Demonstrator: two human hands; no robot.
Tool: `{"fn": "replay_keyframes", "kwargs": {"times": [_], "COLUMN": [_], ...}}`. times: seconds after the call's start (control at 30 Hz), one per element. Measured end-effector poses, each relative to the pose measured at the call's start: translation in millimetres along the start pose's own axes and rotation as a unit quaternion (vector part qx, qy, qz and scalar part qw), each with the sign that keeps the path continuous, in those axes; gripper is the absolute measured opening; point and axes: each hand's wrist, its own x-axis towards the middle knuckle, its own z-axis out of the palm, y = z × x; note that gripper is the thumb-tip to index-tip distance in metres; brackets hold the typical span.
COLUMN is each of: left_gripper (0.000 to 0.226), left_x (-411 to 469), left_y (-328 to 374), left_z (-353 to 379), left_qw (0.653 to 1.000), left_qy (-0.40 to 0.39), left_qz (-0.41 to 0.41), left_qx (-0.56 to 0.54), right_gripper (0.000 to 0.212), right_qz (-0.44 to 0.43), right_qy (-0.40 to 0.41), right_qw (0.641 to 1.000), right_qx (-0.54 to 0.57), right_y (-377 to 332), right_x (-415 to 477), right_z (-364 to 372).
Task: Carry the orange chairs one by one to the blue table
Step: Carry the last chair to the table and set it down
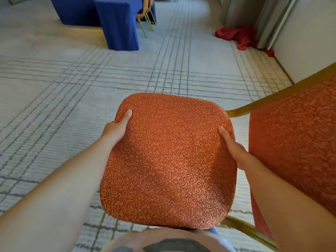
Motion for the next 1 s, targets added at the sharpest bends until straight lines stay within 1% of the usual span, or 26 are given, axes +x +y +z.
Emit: {"fn": "replay_keyframes", "kwargs": {"times": [0.07,0.2,0.3,0.33,0.4,0.53,0.7,0.87,1.0], "left_gripper": [0.107,0.105,0.105,0.105,0.106,0.104,0.103,0.103,0.102], "left_x": [44,137,209,239,271,347,455,587,693], "left_y": [18,67,120,140,161,201,243,295,360], "left_z": [11,39,50,54,61,65,65,62,50], "left_qw": [1.0,1.0,0.999,0.999,0.998,0.997,0.996,0.997,0.998], "left_qy": [-0.007,0.002,0.012,0.015,0.012,0.022,0.027,0.022,0.023], "left_qz": [-0.01,-0.025,-0.033,-0.04,-0.04,-0.062,-0.075,-0.07,-0.047], "left_qx": [-0.001,-0.008,-0.02,-0.026,-0.037,-0.045,-0.034,-0.022,-0.017], "right_gripper": [0.125,0.106,0.1,0.101,0.106,0.129,0.134,0.134,0.118], "right_qz": [0.003,0.003,-0.008,-0.005,-0.005,0.007,0.026,0.027,0.015], "right_qy": [-0.002,-0.008,-0.017,-0.018,-0.03,-0.058,-0.072,-0.058,-0.036], "right_qw": [1.0,1.0,1.0,0.999,0.999,0.997,0.996,0.997,0.999], "right_qx": [-0.005,-0.018,-0.025,-0.034,-0.04,-0.053,-0.055,-0.046,-0.03], "right_y": [-28,-99,-170,-200,-231,-287,-348,-423,-501], "right_x": [40,133,201,230,264,341,432,528,596], "right_z": [10,29,41,46,52,80,129,189,232]}}
